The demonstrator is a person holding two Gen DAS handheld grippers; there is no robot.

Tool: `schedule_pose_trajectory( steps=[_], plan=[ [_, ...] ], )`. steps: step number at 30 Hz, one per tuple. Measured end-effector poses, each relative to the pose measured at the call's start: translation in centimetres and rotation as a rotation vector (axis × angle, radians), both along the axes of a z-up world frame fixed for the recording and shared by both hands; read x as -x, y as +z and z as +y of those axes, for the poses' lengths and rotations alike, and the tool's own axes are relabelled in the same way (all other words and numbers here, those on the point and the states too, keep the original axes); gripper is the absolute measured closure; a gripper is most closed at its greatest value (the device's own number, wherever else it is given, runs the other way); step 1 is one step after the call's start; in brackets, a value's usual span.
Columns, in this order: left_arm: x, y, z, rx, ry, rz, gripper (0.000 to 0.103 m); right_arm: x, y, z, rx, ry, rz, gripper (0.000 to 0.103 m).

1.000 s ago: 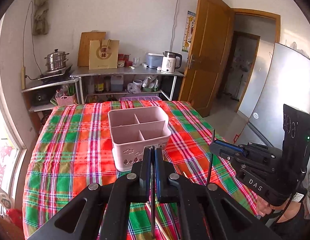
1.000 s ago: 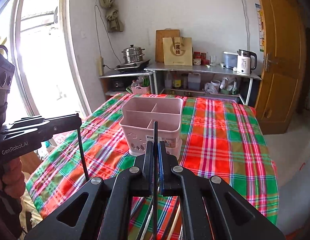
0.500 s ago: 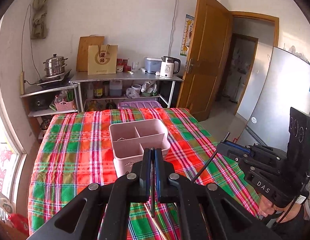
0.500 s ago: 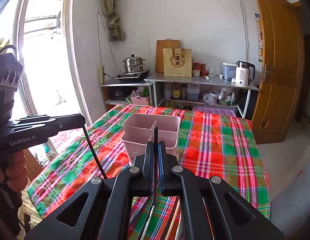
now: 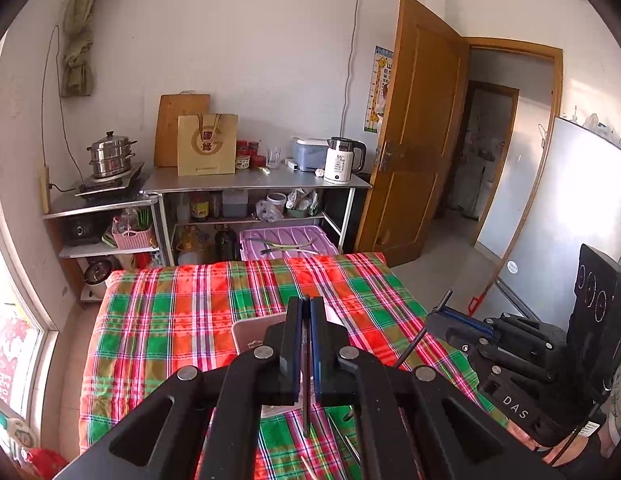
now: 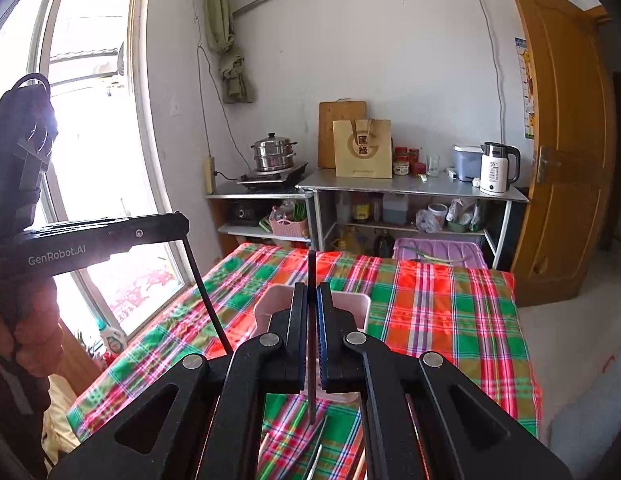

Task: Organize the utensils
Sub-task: 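Lift the held chopsticks with the right gripper toward the pink basket while the left gripper carries its chopsticks there, then open the right gripper over the basket while the left gripper releases its chopsticks into it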

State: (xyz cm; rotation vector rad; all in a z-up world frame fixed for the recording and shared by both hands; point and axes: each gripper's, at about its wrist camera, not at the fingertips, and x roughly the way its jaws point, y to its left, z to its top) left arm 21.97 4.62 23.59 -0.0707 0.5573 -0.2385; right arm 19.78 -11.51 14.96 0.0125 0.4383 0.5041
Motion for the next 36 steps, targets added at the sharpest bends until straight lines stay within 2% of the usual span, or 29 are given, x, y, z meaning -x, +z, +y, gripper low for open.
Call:
schedule_pose_trajectory(
  steps=[7,16,21,27,36],
  plan=[
    [-2.6,2.6,0.8,-0.021,0.026,-0.031,0.100,-2.3,2.3,0.8,-0.038,-0.002,-0.025,0.099],
    [-6.0,2.9,2.7,0.013,0.051,-0.045,0.100,-4.7,2.6,2.1,-0.066,0.011,-0.028,0.099],
    [-7.5,0.6,3.4,0.036,0.045,-0.011,0.100,-5.9,0.8,3.0,-0.070,0.025,0.003,0.099],
    [-9.1,-3.2,4.3,0.068,0.041,0.063,0.099,-7.5,-2.2,3.7,-0.058,0.027,0.078,0.099],
    [-10.5,-7.4,5.3,0.088,0.065,0.160,0.099,-9.1,-5.2,4.0,-0.027,0.025,0.178,0.099]
  ],
)
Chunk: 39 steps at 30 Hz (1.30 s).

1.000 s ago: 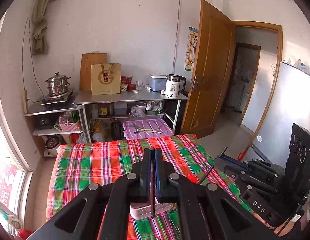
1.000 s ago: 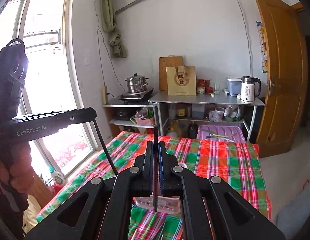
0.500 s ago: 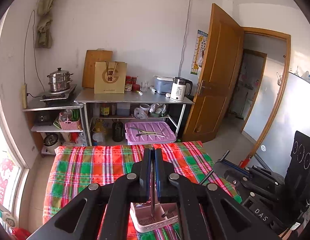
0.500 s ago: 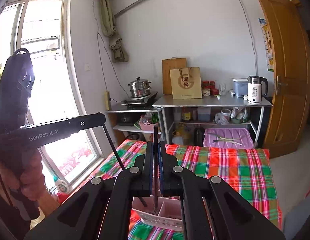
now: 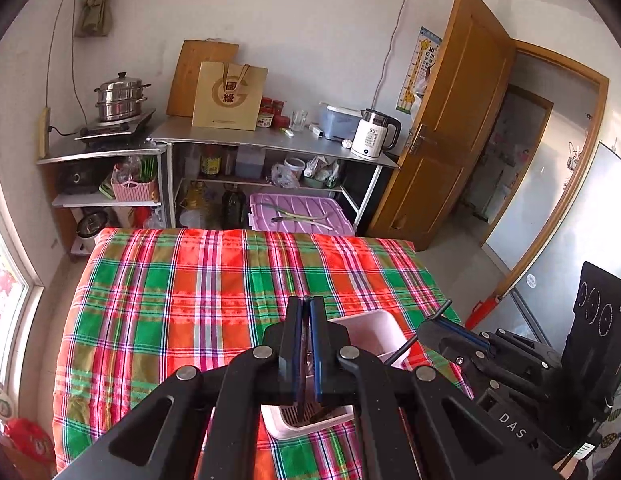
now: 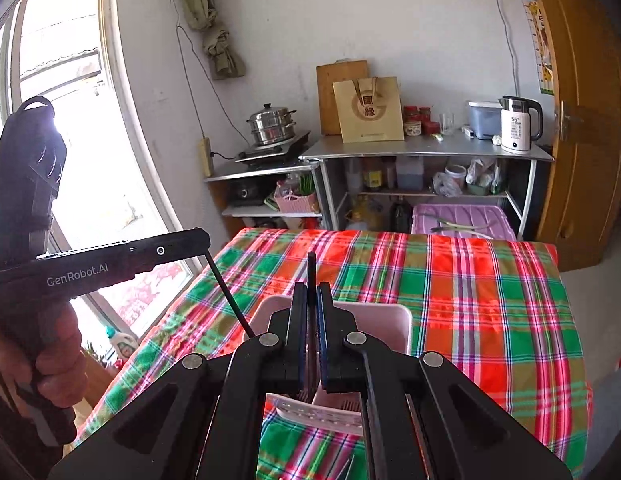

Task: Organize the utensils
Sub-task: 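Open the right gripper over the basket while the left gripper releases its chopsticks into it, then lower the right gripper onto more chopsticks and close while the left gripper grasps another pair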

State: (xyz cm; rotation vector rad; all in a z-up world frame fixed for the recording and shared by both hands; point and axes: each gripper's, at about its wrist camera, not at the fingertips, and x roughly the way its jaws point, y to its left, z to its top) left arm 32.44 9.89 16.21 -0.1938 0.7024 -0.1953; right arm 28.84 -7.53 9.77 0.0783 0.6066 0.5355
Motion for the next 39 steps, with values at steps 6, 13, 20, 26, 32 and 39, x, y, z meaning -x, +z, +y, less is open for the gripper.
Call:
schedule_pose_trajectory(
  steps=[6,13,20,26,32,39],
  plan=[
    [1.0,0.4,0.1,-0.032,0.016,-0.030,0.088,0.8,0.4,-0.8,0.001,0.003,-0.010,0.090],
    [3.9,2.2,0.2,-0.076,0.050,-0.114,0.073,2.6,1.6,-2.0,-0.006,-0.012,-0.053,0.086],
    [8.9,3.3,0.0,-0.069,0.061,-0.194,0.073,6.8,2.1,-4.3,-0.010,-0.023,-0.112,0.083],
    [14.0,2.3,-0.7,-0.051,0.039,-0.237,0.073,10.5,1.1,-6.6,-0.012,-0.023,-0.123,0.083],
    [17.5,-0.4,-2.7,-0.037,-0.023,-0.222,0.073,13.1,-1.2,-8.0,0.004,-0.044,-0.109,0.083],
    [18.6,-4.8,-5.3,-0.020,-0.074,-0.152,0.073,13.7,-4.1,-9.4,0.005,-0.062,-0.042,0.083]
  ],
)
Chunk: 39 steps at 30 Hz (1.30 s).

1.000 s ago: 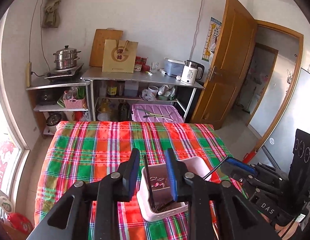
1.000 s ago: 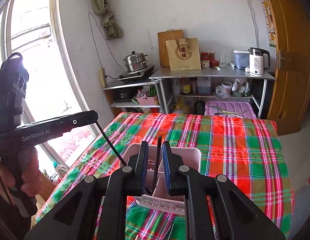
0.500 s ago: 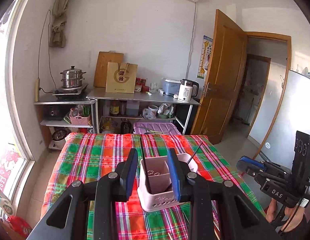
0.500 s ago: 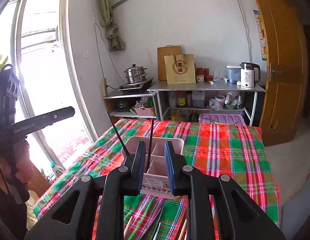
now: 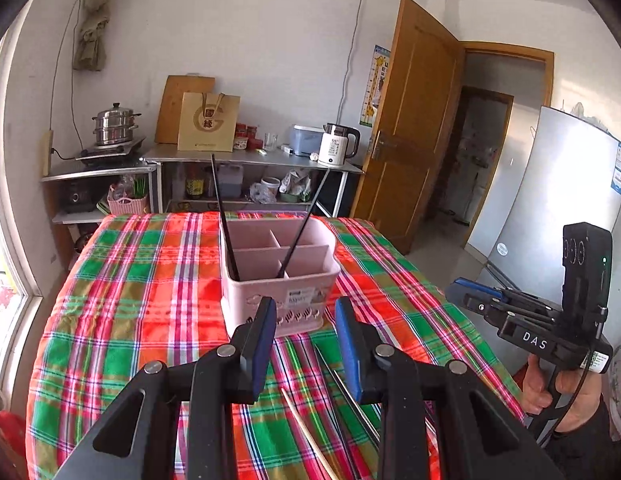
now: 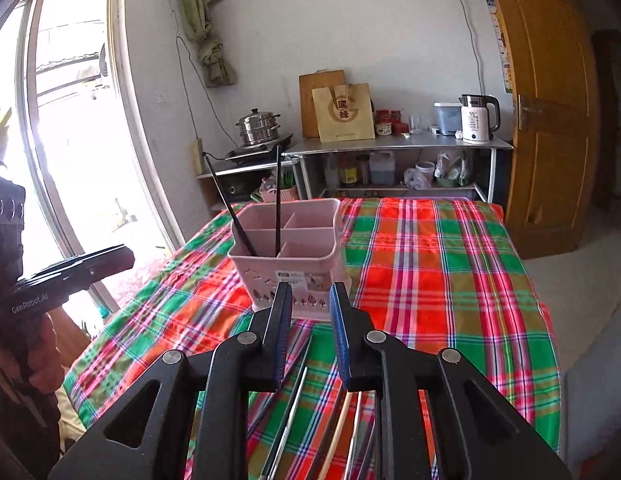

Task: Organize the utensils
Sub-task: 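Lower the right gripper onto more chopsticks and close while the left gripper grasps another pair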

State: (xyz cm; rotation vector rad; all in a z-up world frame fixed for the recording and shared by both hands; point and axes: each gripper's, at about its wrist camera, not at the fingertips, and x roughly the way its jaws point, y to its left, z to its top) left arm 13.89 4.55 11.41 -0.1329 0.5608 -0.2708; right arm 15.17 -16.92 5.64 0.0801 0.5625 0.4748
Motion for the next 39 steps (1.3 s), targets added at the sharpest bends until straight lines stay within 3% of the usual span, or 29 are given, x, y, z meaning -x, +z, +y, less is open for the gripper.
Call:
schedule_pose_trajectory(
  steps=[18,24,33,39],
  plan=[
    [-4.9,-11.7,-6.1,-0.087,-0.117,0.301,0.073,-2.9,-6.6,-0.2,0.052,0.004,0.164,0.083],
    [-6.7,-14.4,-7.1,-0.112,-0.130,0.383,0.073,-3.8,-7.9,-0.1,0.056,0.010,0.196,0.083],
    [-8.7,-16.2,-8.2,-0.199,-0.097,0.408,0.073,-5.2,-9.0,0.5,0.073,0.017,0.225,0.083],
    [-9.0,-16.5,-7.6,-0.189,-0.065,0.400,0.073,-6.7,-10.3,1.2,0.107,0.019,0.262,0.083]
  ],
)
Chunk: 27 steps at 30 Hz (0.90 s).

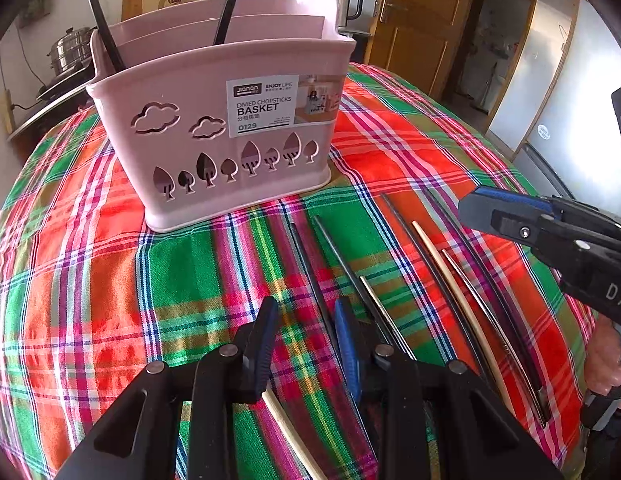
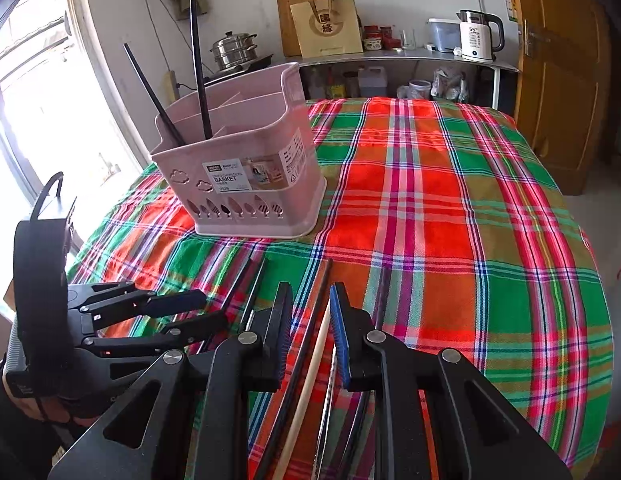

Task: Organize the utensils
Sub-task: 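Lower the right gripper onto more chopsticks and close while the left gripper grasps another pair, then lift the right gripper's chopsticks over the basket while the left gripper carries its chopsticks there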

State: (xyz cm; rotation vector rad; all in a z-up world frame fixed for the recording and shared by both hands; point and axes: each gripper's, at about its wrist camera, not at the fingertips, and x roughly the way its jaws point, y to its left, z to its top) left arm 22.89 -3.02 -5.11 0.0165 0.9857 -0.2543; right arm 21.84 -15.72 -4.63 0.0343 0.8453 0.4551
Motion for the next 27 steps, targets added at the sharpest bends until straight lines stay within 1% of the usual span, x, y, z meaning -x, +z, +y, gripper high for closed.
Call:
schedule_pose_trajectory(
  steps=[6,10,14,19,22,25,27],
  plan=[
    [-0.6,0.2,1.0,0.023,0.019,0.008,0.075,-1.4,-1.2,1.1,0.052,0.004,0.041,0.083],
    [-1.5,0.2,1.2,0.048,0.027,0.022,0.079,-2.2,-1.9,1.5,0.084,-0.003,0.059,0.083],
    [-2.8,0.5,1.5,0.073,0.033,0.038,0.079,-2.8,-2.4,1.8,0.101,-0.008,0.075,0.083],
    [-4.1,0.4,1.3,0.077,0.030,0.061,0.079,-3.2,-3.0,2.4,0.121,-0.008,0.094,0.083],
    [-4.7,0.3,1.0,0.068,0.037,0.059,0.080,-3.3,-3.3,2.6,0.138,-0.014,0.090,0.086],
    [-5.0,0.3,0.6,0.029,0.040,0.050,0.087,-3.5,-3.3,2.8,0.147,-0.015,0.089,0.094],
    [-5.2,0.3,0.5,0.029,0.043,0.053,0.093,-3.6,-3.3,3.0,0.147,-0.011,0.090,0.094]
  ],
)
